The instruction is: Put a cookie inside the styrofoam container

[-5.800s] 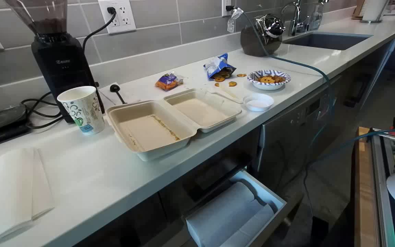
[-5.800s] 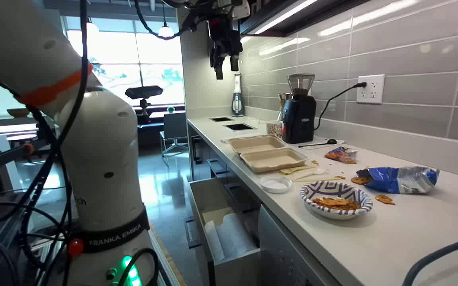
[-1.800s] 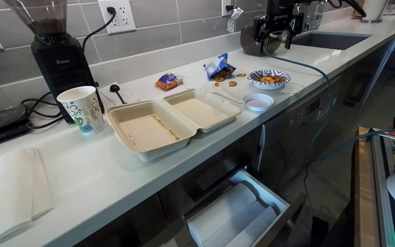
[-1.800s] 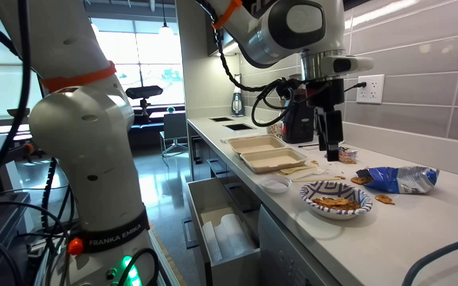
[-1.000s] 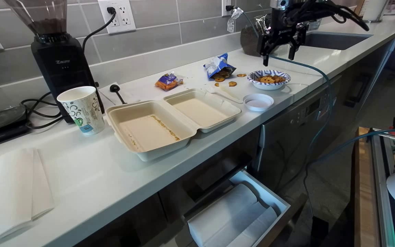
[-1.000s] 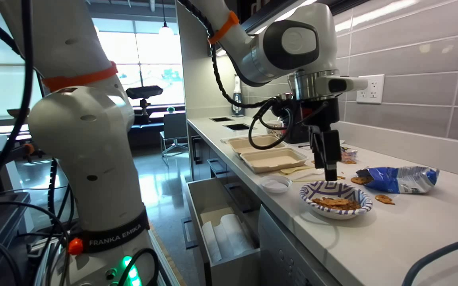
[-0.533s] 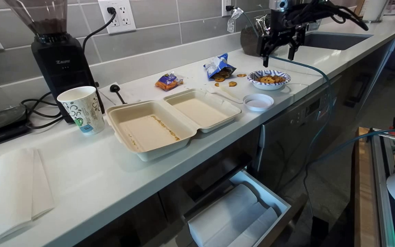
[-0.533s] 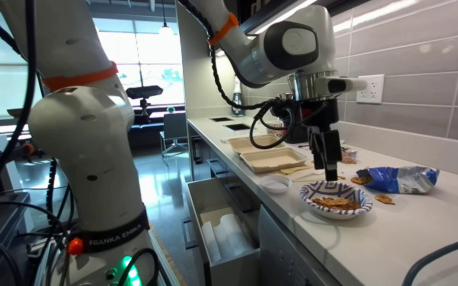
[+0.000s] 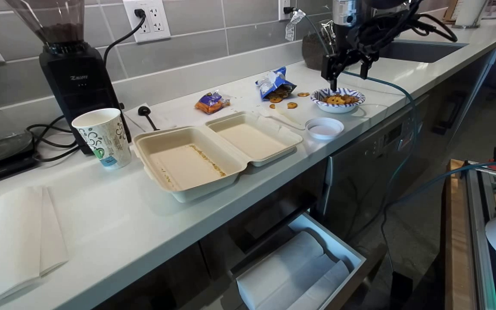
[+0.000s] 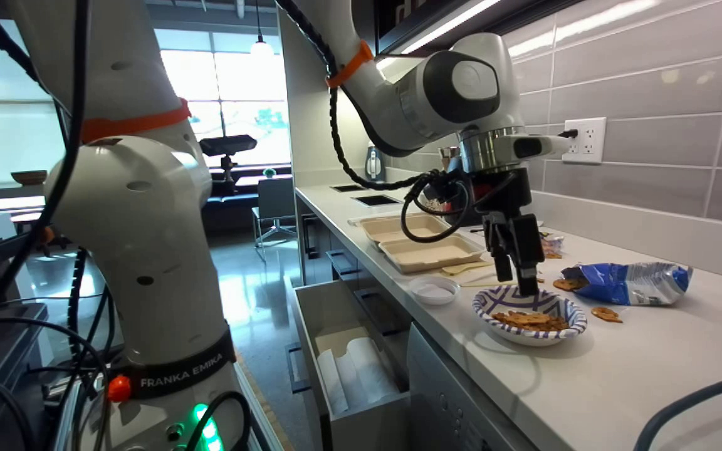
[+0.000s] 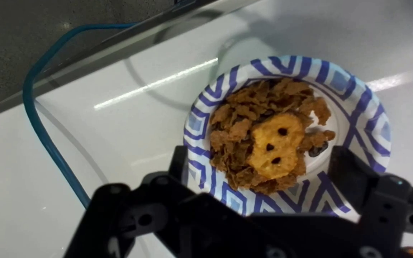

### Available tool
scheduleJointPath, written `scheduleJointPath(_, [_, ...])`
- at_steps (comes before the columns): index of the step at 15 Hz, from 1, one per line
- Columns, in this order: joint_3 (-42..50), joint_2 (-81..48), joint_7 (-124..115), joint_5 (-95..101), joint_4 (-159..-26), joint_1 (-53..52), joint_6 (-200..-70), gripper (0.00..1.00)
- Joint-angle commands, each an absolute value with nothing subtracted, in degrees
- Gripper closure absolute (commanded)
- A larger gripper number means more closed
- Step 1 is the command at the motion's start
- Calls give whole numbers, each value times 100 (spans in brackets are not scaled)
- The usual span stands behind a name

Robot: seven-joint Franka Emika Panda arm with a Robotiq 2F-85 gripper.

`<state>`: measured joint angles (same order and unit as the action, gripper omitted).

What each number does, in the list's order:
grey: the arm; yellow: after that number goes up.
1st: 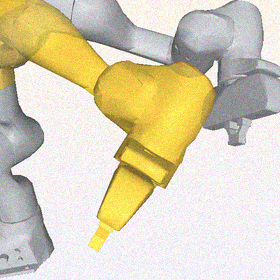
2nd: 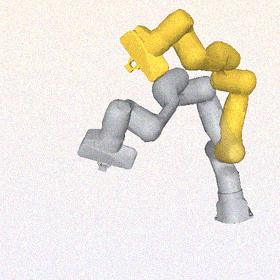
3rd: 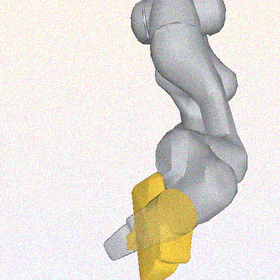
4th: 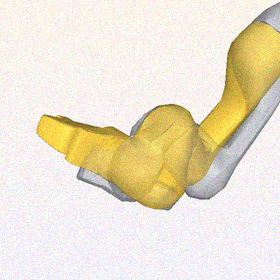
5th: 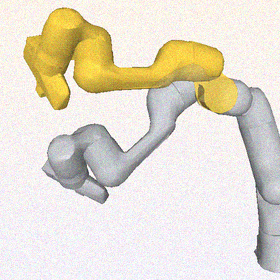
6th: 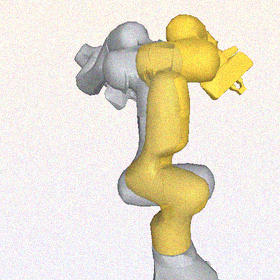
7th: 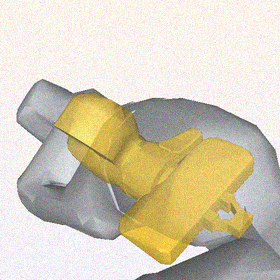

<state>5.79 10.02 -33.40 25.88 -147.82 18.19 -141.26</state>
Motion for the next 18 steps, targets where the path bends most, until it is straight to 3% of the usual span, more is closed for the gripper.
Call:
scheduleJointPath(1, [574, 777, -3687, 3097, -14840, 1830, -14440, 0])
scheduleJointPath(18, [713, 153, -4255, 3488, -14489, 1524, -14676, 0])
